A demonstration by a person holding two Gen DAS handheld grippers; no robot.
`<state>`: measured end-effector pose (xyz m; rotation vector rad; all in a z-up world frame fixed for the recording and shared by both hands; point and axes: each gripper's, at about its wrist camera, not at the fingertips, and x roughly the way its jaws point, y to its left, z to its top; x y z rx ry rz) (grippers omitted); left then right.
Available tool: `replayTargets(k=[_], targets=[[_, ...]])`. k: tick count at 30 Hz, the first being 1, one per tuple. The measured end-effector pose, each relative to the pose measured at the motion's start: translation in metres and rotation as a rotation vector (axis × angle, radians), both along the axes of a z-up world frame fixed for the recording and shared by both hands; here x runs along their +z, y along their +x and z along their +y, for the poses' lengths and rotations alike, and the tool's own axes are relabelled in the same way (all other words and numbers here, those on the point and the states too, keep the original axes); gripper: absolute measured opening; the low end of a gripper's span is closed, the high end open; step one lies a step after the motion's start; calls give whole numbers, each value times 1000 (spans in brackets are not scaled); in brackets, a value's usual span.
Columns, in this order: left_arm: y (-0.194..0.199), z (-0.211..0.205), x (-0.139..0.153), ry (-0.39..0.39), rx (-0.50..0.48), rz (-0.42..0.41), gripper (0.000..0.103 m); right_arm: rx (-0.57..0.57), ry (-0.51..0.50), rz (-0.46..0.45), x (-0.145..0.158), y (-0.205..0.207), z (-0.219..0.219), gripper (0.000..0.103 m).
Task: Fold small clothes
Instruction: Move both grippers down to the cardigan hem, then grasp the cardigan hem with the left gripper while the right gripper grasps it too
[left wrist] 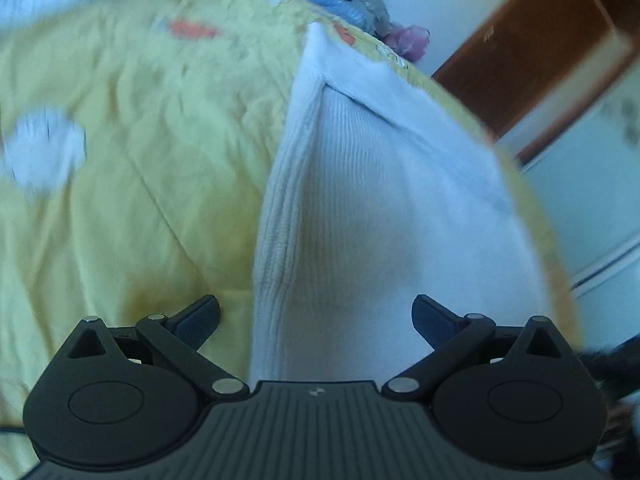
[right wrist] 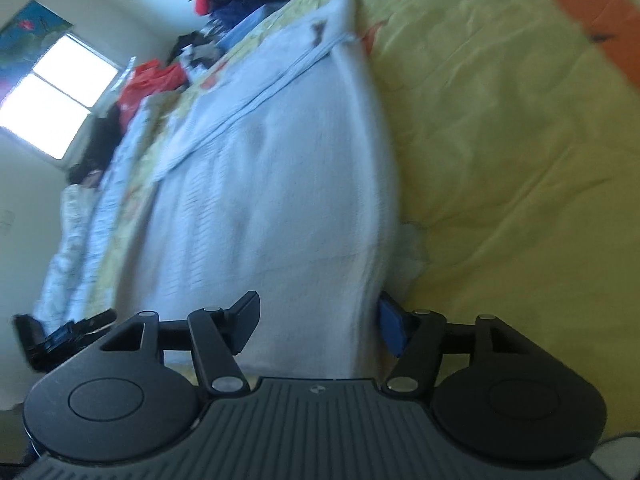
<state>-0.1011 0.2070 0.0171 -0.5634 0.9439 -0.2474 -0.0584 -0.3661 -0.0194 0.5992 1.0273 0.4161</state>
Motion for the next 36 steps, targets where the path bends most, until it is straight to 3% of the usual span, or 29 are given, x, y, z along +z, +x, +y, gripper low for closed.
replayTargets(k=[3,6,14,16,19,21,24,26,28,31,33,34,35,36], targets=[[7,11,-4,-119,-24,50,102,-1,63,31,-2,9,-6,64],[14,4,-5,-143,-93,81,100,8,126,64,-7,16,-12,64],[18,-45,6,147,-292,36,99,49,273,115,-24,31,-24,65],[17,-53,5,191,-305,12,99,56,286,98,-27,32,-20,57],[16,-56,4,200,-283,2,99,46,215,64,-29,30,-9,29],[13,-55,2,185,-226,-16,99,34,188,26,-28,27,-6,26],[8,-49,1,161,-148,-40,99,21,130,-36,-22,21,-1,25],[12,-55,3,220,-200,-36,99,19,110,-40,-21,22,1,24],[12,-66,6,284,-253,-24,100,37,131,33,-22,30,-1,27],[16,-67,7,290,-275,5,101,52,222,158,-28,42,-10,37],[19,-66,8,282,-270,21,100,35,261,184,-31,43,-16,36],[18,-67,9,289,-266,21,97,29,261,191,-32,43,-18,24],[18,-69,10,322,-258,10,82,28,256,195,-33,42,-18,17],[16,-70,12,365,-248,2,52,28,247,182,-32,39,-17,16]])
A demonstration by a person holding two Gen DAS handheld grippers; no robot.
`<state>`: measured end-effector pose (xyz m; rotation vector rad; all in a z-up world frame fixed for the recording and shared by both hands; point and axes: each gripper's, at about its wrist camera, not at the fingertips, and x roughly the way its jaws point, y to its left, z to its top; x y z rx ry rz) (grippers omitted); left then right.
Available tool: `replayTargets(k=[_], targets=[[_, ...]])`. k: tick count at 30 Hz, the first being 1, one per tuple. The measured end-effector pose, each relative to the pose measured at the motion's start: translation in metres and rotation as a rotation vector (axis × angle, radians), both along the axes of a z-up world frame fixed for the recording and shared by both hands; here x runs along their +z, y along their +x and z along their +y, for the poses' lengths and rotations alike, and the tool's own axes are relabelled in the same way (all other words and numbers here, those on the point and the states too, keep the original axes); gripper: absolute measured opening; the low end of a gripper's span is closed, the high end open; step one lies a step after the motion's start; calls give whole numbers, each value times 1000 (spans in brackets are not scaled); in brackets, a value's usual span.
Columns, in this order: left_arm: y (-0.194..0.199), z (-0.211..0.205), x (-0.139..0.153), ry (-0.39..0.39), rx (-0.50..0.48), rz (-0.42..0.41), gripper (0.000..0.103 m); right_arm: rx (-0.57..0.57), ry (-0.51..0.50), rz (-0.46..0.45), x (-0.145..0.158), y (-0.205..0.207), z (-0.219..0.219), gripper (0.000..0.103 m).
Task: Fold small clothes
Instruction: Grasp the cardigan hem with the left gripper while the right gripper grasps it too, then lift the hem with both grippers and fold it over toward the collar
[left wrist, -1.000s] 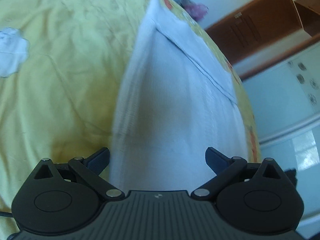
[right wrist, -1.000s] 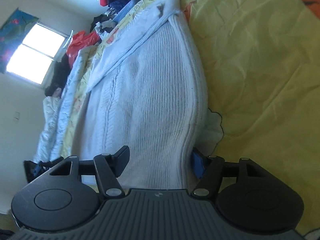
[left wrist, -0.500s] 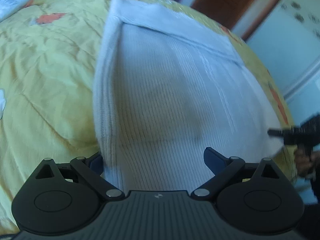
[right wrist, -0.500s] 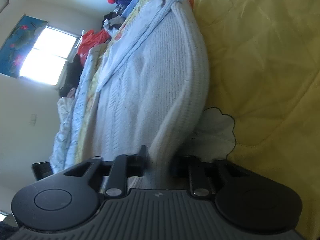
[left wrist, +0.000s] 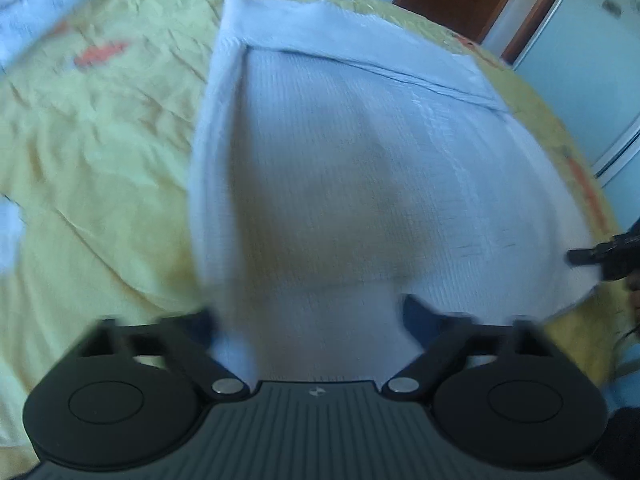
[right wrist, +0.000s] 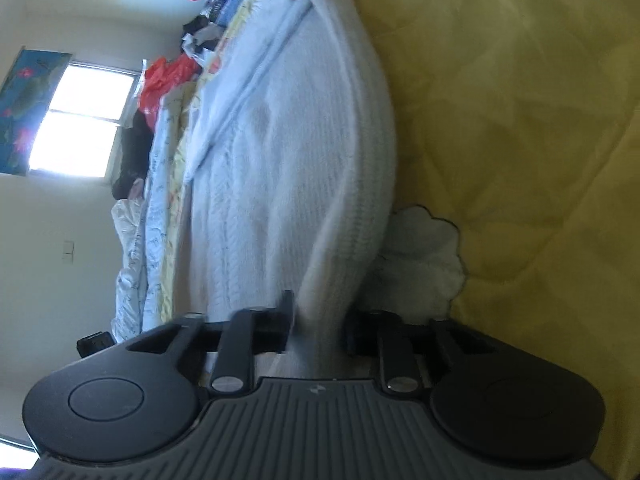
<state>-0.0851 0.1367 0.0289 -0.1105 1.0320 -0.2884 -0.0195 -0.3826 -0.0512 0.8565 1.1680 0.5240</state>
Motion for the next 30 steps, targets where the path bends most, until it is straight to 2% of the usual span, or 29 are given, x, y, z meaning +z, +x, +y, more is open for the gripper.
replayTargets(k=[1,2,3,5,11,20,30], targets=[[0,2,1,19,15,-1,39,3,-14,-26,3,-3,1,16],[1,9,0,-5,43,14,18,14,-29,-51,6,-6,3,16],[3,18,-1,-51,68,32,12,21,-35,-69,8,-8,4,15],[3,27,-4,-102,99,48,12,22,-43,-98,12,-10,5,15],[2,13,5,-33,57,5,11,48,-74,-152,28,-7,9,15],[14,28,29,-92,70,-65,11,54,-42,-194,45,-1,7,15],[50,27,52,-90,58,-139,11,51,1,-295,77,31,5,15]])
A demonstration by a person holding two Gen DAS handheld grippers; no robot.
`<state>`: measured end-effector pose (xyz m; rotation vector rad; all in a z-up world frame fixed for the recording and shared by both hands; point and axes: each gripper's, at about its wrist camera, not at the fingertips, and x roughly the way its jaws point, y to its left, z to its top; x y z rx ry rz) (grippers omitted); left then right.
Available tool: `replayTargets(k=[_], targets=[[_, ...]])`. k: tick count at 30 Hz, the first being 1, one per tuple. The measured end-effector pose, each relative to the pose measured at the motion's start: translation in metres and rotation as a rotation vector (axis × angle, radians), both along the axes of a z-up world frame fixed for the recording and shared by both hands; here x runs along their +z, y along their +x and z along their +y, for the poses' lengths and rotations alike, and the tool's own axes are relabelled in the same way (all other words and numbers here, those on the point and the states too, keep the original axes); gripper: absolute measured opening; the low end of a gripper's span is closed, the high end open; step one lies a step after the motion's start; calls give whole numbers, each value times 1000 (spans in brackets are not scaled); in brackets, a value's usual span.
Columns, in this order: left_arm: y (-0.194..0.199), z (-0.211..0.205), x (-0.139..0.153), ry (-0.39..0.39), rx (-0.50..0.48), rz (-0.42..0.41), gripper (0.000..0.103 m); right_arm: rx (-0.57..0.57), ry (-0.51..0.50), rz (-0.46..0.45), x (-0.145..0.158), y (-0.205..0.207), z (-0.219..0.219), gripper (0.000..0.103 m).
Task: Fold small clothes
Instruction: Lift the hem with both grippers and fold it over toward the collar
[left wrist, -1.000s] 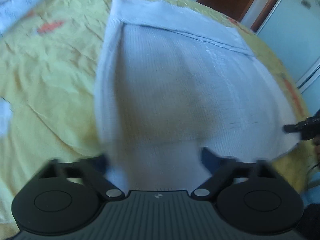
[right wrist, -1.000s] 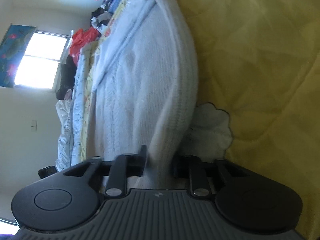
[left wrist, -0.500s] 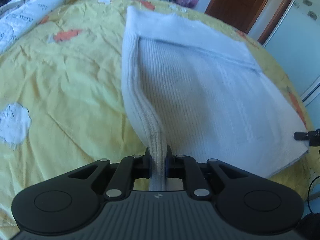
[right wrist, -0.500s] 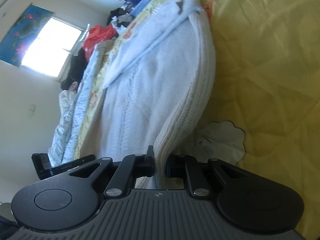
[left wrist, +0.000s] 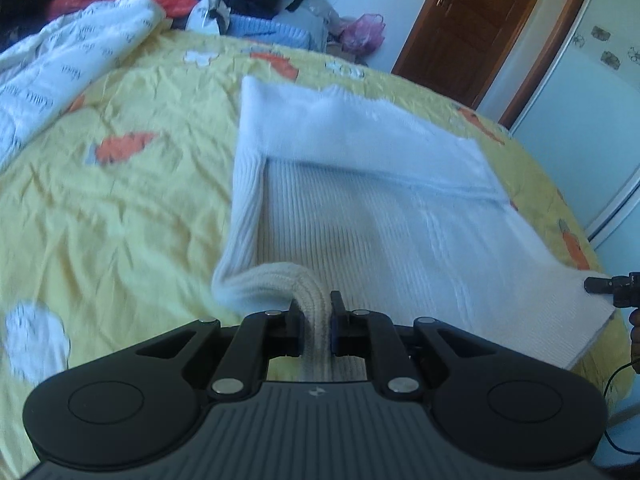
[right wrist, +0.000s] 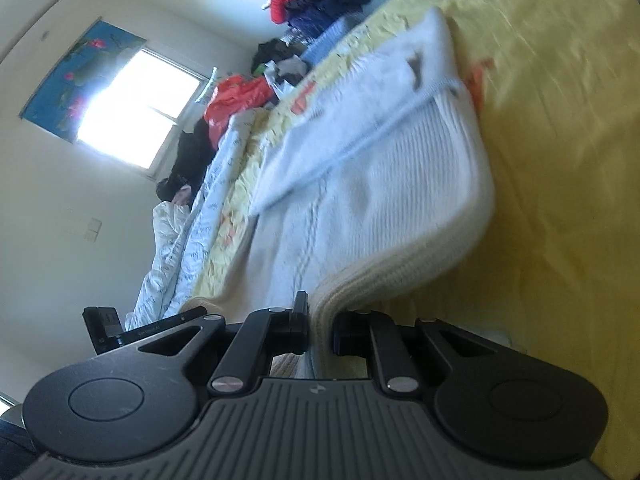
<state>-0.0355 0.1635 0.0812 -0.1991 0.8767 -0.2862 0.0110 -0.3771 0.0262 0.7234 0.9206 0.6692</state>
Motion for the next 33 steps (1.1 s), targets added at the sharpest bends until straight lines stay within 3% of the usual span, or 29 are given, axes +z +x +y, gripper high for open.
replayTargets(k=[9,20,29,33], targets=[[52,-7,14,-6,-1,-47,11,-10,17,-62,15,44,1,15],[145,3,37,-98,98,-142,11,-117,84,-100,16,156,-18,15],[229,-3,24,-110,124,-122,11,-147,74,-70,2,242,-11,16],[264,6,19,-166,165,-112,11,-174,89,-61,-2,272,-13,16]])
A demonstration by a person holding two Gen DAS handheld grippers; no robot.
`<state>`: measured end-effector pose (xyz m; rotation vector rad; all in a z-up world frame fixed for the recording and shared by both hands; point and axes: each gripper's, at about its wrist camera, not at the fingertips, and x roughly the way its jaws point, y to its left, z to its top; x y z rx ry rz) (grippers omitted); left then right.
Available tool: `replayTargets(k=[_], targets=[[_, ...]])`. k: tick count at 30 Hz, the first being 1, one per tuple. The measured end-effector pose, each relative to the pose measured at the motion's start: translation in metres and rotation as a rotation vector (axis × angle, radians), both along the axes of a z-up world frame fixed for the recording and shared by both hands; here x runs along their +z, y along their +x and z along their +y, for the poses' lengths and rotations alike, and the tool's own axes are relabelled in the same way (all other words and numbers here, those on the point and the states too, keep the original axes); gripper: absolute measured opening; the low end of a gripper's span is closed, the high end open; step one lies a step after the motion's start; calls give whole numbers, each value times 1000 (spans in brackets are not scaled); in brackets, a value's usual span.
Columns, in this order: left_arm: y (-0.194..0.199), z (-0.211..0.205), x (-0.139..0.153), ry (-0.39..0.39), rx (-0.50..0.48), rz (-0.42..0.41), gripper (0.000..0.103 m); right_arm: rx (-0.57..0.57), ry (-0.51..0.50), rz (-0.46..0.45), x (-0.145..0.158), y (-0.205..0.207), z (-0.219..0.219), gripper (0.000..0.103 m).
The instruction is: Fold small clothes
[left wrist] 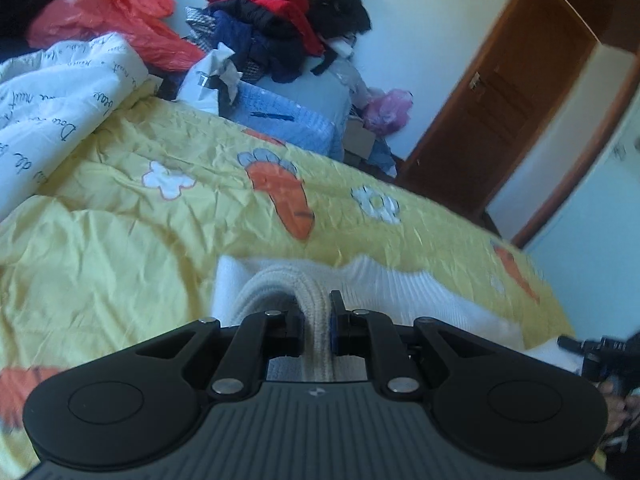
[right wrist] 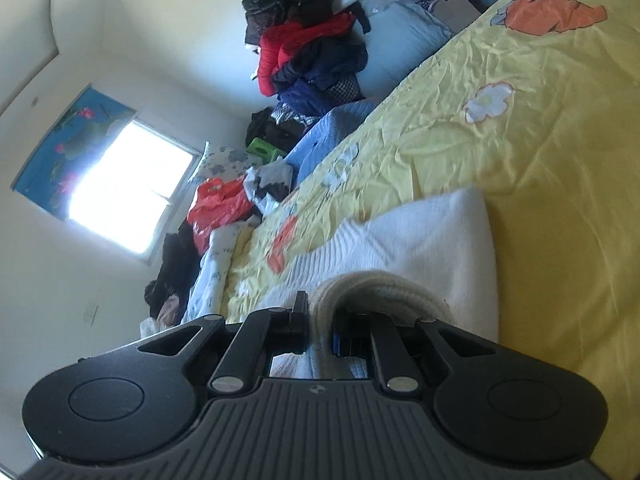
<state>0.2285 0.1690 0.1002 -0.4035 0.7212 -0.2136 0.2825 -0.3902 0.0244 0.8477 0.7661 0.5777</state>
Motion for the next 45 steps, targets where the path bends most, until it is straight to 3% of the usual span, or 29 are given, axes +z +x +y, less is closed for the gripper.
replayTargets(k=[5,9,11,13,14,16,18,21,26,29,33,36,38,42,45], targets=[[49,8,-22,-54,91,51,11,-47,49,87,-22,51,-5,16],[75,0,-45,-31,116,102,11,-60,13,173,-47,77,2,17],[84,1,-53,-55,121,125,13,-66,51,205,-57,82,0,19],[94,11,-60,-137,152,192,19,-72,128,233,-64,87,-5,24],[98,20,-64,-216,176,213,26,-78,173,234,-66,88,-9,27],[95,35,-65,-342,225,182,38,-105,212,201,-62,86,-14,42],[92,41,-60,-375,252,152,60,-131,224,172,-56,84,-17,61],[77,42,-41,-309,294,58,76,-140,214,133,-45,79,-23,64],[34,43,-28,-220,285,7,76,-134,99,62,-26,43,-32,64],[-10,39,-38,-184,266,17,76,-140,11,37,-24,-4,-39,64],[-75,29,-56,-157,290,15,77,-187,8,52,-38,-75,-51,64],[-108,21,-71,-188,315,23,82,-227,43,91,-56,-117,-53,64],[-120,16,-81,-230,314,37,82,-240,16,108,-62,-134,-45,64],[-122,5,-97,-335,282,71,84,-215,57,129,-73,-139,-21,64],[-117,1,-99,-386,294,47,94,-211,54,132,-76,-129,-2,63]])
